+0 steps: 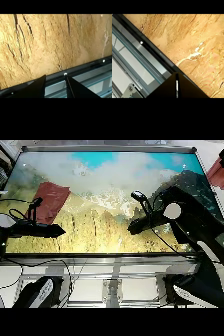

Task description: Fold the clothes and pants, and hang the long-sleeved shirts on hangers.

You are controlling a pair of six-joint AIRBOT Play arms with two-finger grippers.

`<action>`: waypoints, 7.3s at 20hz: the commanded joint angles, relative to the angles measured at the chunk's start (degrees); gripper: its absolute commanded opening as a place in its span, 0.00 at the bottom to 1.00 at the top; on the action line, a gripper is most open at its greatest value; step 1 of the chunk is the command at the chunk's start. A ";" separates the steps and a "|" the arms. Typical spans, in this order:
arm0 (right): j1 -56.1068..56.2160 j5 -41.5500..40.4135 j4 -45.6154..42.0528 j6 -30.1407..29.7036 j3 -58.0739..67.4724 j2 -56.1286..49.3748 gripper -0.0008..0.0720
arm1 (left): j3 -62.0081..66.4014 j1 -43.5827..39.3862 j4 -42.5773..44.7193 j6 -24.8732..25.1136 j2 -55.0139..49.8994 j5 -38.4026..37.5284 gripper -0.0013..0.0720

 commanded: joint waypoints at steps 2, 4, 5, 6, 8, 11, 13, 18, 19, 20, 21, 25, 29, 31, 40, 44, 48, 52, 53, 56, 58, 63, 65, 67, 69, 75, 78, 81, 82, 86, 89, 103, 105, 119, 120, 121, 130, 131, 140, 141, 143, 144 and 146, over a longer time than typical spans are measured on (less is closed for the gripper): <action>0.07 -0.04 0.04 0.31 0.00 -0.04 0.03 | 0.00 0.07 0.00 0.00 0.00 0.02 0.42; 0.07 -0.07 0.07 0.31 0.00 -0.04 0.03 | 0.00 0.07 0.00 0.00 0.00 0.00 0.42; 0.07 -0.04 0.09 0.31 0.00 -0.04 0.03 | 0.00 0.07 0.00 0.00 0.00 0.02 0.42; 0.07 -0.04 0.17 0.31 0.00 -0.04 0.03 | 0.00 0.07 0.00 0.00 0.00 0.02 0.42; 0.07 -0.04 0.17 0.31 0.00 -0.04 0.03 | 0.00 0.07 0.00 0.00 0.00 0.02 0.42; 0.07 -0.09 0.15 0.31 0.00 -0.04 0.03 | 0.00 0.07 0.00 0.02 0.00 0.02 0.42; 0.07 -0.17 0.15 0.28 0.00 -0.04 0.03 | 0.00 0.07 0.00 0.00 0.00 0.00 0.42; 0.07 -0.61 0.17 0.31 0.00 -0.04 0.03 | 0.00 0.07 0.02 0.02 -0.02 0.50 0.42; 0.07 -0.63 0.17 0.31 0.00 -0.04 0.03 | -0.02 0.07 0.02 0.02 -0.02 0.72 0.42; 0.07 -0.87 0.15 0.31 0.00 -0.04 0.03 | -0.02 0.07 0.04 0.07 -0.02 1.11 0.42; 0.07 -1.40 0.17 0.31 0.00 -0.04 0.03 | -0.02 0.07 0.31 1.33 -0.07 1.31 0.42; 0.07 -4.02 0.17 0.31 0.02 -0.04 0.03 | 0.00 0.07 8.13 4.66 -1.97 8.31 0.40; 0.07 -4.17 0.17 0.31 0.00 -0.04 0.03 | 0.00 0.07 15.96 4.61 -6.01 13.25 0.35; 0.07 -4.20 0.17 0.31 0.02 -0.04 0.03 | 0.00 0.07 21.16 4.59 -8.04 15.30 0.29; 0.07 -4.59 0.17 1.40 0.02 -0.04 0.03 | 0.04 0.07 39.65 12.52 -11.32 20.85 0.34; 0.07 -4.59 0.17 1.86 0.02 -0.04 0.03 | 0.04 0.07 39.91 14.93 -11.32 21.62 0.36; 0.07 -4.57 0.17 2.89 0.02 -0.04 0.03 | 0.04 0.07 39.89 14.93 -11.32 23.74 0.36; 0.07 -4.57 0.17 2.89 0.02 -0.04 0.03 | 0.02 0.07 39.91 14.93 -11.32 23.85 0.36; 0.07 -4.57 0.17 2.89 0.02 -0.04 0.03 | 0.02 0.07 39.91 14.95 -11.32 23.85 0.36; 0.07 -4.57 0.15 2.89 0.02 -0.04 0.03 | 0.02 0.07 39.87 14.95 -11.32 23.82 0.31; 0.07 -4.57 0.15 2.89 0.02 -0.04 0.03 | -0.02 0.07 39.89 15.65 -11.32 24.30 0.55; 0.07 -4.57 0.15 2.89 0.02 -0.04 0.03 | -0.96 0.07 39.98 19.26 -11.37 25.57 0.60; 0.07 -4.55 0.17 2.91 0.02 -0.04 0.03 | -2.19 0.04 40.65 19.30 -11.63 27.23 0.60; 0.07 -4.52 0.20 3.39 0.02 -0.04 0.03 | -3.28 0.04 40.81 20.96 -12.94 27.41 0.60; 0.07 -4.22 0.20 3.96 0.02 -0.04 0.03 | -3.45 -0.24 40.83 21.57 -14.23 28.35 0.60; 0.07 -3.69 0.24 4.83 0.02 -0.04 0.03 | -3.48 -1.62 40.79 21.46 -17.27 33.07 0.60; 0.07 -2.62 0.22 4.81 0.02 -0.04 0.03 | -3.45 -1.60 42.64 21.05 -18.38 33.44 0.60; 0.07 -2.64 0.22 4.83 0.02 -0.04 0.03 | -3.39 -1.60 47.52 16.65 -18.38 33.44 0.60; 0.07 -2.64 0.20 4.81 0.02 -0.04 0.03 | -3.39 -1.60 49.27 14.67 -18.21 33.46 0.60; 0.07 -2.82 0.17 4.81 0.02 -0.04 0.03 | -3.37 -1.60 50.14 13.90 -18.18 33.44 0.40; 0.07 -2.84 0.11 4.79 0.02 -0.04 0.03 | -2.86 -1.62 49.99 9.90 -17.84 31.87 0.05; 0.07 2.43 -2.25 -11.13 5.09 2.32 0.77 | 44.39 -21.66 27.39 17.49 2.49 11.30 0.05; 0.07 1.77 -1.79 -18.12 5.27 4.31 0.77 | 46.84 -26.75 27.39 17.42 2.49 7.85 0.05; 19.06 -10.86 -0.74 -16.04 5.31 7.98 0.77 | 46.80 -35.65 27.58 0.04 -9.77 1.29 0.05; 20.39 -12.63 -0.79 -14.80 5.31 7.87 0.77 | 46.82 -36.68 28.30 -1.51 -10.34 1.46 0.05; 21.46 -14.05 -0.76 -13.07 5.31 7.54 0.78 | 46.82 -37.94 30.01 -3.63 -10.71 1.88 0.05; 24.11 -30.67 -11.10 11.21 5.31 -4.46 0.76 | 46.84 -48.74 49.35 -16.35 -11.30 6.23 0.04; 24.11 -31.17 -12.11 13.05 5.31 -6.19 0.76 | 46.86 -48.74 49.40 -16.48 -11.30 6.23 0.04; 25.14 -35.15 -15.76 20.24 5.31 -15.93 0.70 | 46.84 -48.74 49.75 -16.44 -11.30 6.25 0.04; 25.11 -35.01 -17.03 21.03 5.29 -16.09 0.69 | 46.84 -48.74 49.75 -16.44 -11.30 6.27 0.05; 25.14 -34.97 -18.12 22.58 5.31 -16.90 0.67 | 46.84 -48.74 49.75 -16.44 -11.30 6.32 0.05; 25.14 -34.95 -18.08 23.26 5.29 -17.66 0.67 | 46.84 -48.74 49.75 -16.44 -11.30 6.40 0.05; 26.14 -34.51 -17.64 25.94 5.29 -19.63 0.64 | 46.84 -48.74 49.75 -16.44 -11.30 6.45 0.05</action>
